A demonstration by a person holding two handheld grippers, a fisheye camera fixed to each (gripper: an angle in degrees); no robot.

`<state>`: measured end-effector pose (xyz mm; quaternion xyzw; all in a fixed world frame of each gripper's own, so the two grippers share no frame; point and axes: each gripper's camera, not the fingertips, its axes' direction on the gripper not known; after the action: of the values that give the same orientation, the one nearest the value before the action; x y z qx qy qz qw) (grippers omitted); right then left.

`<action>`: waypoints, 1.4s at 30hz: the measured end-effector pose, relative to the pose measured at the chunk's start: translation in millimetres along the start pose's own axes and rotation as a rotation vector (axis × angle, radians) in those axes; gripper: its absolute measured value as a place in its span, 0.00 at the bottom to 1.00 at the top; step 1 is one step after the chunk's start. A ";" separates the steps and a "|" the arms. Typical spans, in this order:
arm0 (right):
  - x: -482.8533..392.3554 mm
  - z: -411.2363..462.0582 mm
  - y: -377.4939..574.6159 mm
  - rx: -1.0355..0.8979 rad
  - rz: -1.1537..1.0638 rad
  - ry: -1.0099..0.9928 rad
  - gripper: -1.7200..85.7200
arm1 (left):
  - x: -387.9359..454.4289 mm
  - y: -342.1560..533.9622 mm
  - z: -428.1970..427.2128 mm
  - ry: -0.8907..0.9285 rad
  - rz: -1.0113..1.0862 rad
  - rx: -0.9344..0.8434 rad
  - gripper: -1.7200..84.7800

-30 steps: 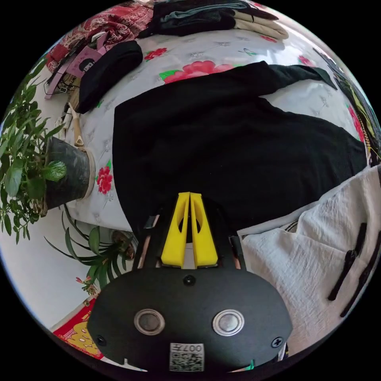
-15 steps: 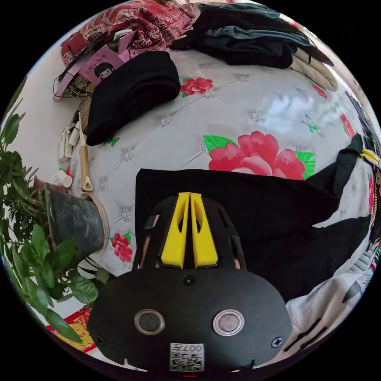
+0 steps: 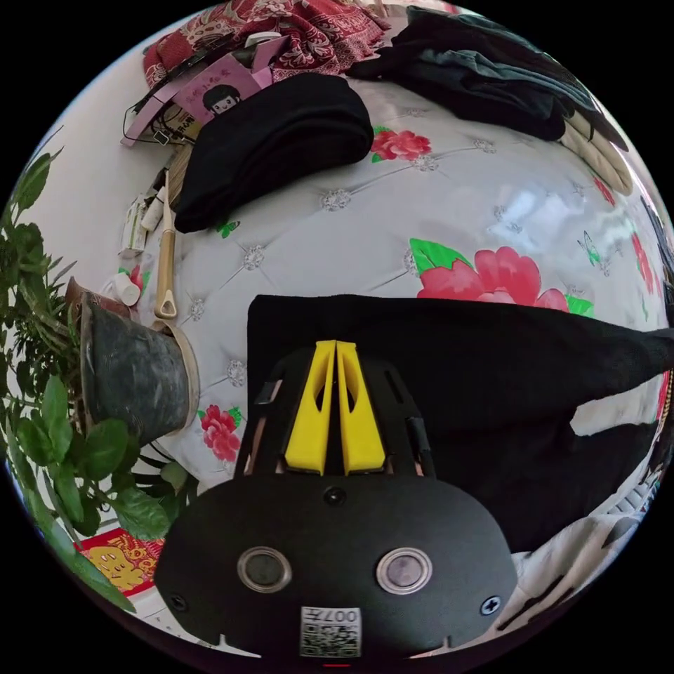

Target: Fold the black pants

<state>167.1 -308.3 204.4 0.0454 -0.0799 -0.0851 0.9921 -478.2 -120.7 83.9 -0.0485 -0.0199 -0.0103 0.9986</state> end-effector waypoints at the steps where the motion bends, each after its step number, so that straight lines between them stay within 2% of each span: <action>1: 3.3 -4.4 -8.5 -0.037 0.005 -0.006 0.02 | 0.7 -4.3 -0.3 -0.010 -0.004 -0.003 0.01; 2: 5.4 -3.4 -13.3 -0.048 0.015 0.004 0.02 | 2.1 -13.1 -1.0 -0.028 -0.014 -0.002 0.01; 4: 16.4 19.0 -33.0 -0.054 0.091 0.189 0.02 | 1.6 -26.9 0.5 -0.062 -0.039 -0.012 0.01; 6: 24.5 46.8 -47.4 -0.093 0.122 0.219 0.02 | -4.2 -42.4 1.9 -0.076 -0.059 -0.032 0.01; 8: 20.6 66.1 -56.0 -0.125 0.110 0.140 0.02 | -9.0 -49.5 2.0 -0.070 -0.041 -0.050 0.01; 10: 1.5 67.6 -52.7 -0.045 0.098 0.054 0.02 | -16.2 -50.2 -0.7 -0.052 -0.054 -0.060 0.01; 13: -31.8 74.7 -33.7 0.005 0.020 -0.098 0.02 | -27.3 -30.7 -18.5 -0.058 -0.119 0.014 0.01; 17: -75.3 87.1 -7.2 -0.017 -0.129 -0.168 0.04 | -26.0 17.1 -43.1 0.001 -0.136 0.141 0.01; 20: -95.8 116.5 0.5 -0.164 -0.198 -0.066 0.07 | -12.8 35.5 -32.8 0.066 -0.076 0.126 0.01; 22: -96.1 142.1 -0.9 -0.277 -0.224 0.015 0.08 | -4.5 35.2 -14.6 0.054 -0.045 0.058 0.01; 24: -84.6 155.4 -10.4 -0.346 -0.217 0.051 0.08 | 0.3 33.4 -8.0 0.011 -0.021 0.078 0.01; 26: -64.4 152.7 -30.5 -0.340 -0.182 0.061 0.08 | -1.1 28.3 -7.9 -0.001 -0.020 0.070 0.01; 30: -7.0 140.2 -80.0 -0.294 -0.007 0.217 0.05 | -6.4 25.1 -8.1 -0.005 -0.018 0.065 0.01; 32: 11.6 127.9 -92.3 -0.270 0.076 0.179 0.04 | -7.4 29.5 -9.0 -0.012 -0.013 0.077 0.01; 33: 14.4 110.6 -95.3 -0.195 0.107 0.101 0.04 | -9.5 31.8 -10.3 -0.008 -0.016 0.066 0.01; 35: 2.5 84.4 -90.4 -0.071 0.077 -0.039 0.04 | -14.8 37.1 -14.7 0.012 -0.039 0.050 0.01; 37: -32.3 66.8 -72.6 -0.015 -0.064 -0.224 0.03 | -21.1 48.7 -25.0 0.031 -0.085 0.089 0.01; 40: -77.9 78.6 -44.5 -0.127 -0.235 -0.281 0.03 | -23.2 70.0 -34.9 0.100 -0.083 0.143 0.01; 42: -87.9 94.4 -32.1 -0.228 -0.310 -0.202 0.03 | -19.3 75.4 -19.9 0.082 -0.058 0.055 0.01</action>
<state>60.7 -331.6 280.6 -0.0641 -0.1610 -0.2492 0.9528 -494.9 -47.2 56.0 -0.0200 0.0193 -0.0407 0.9988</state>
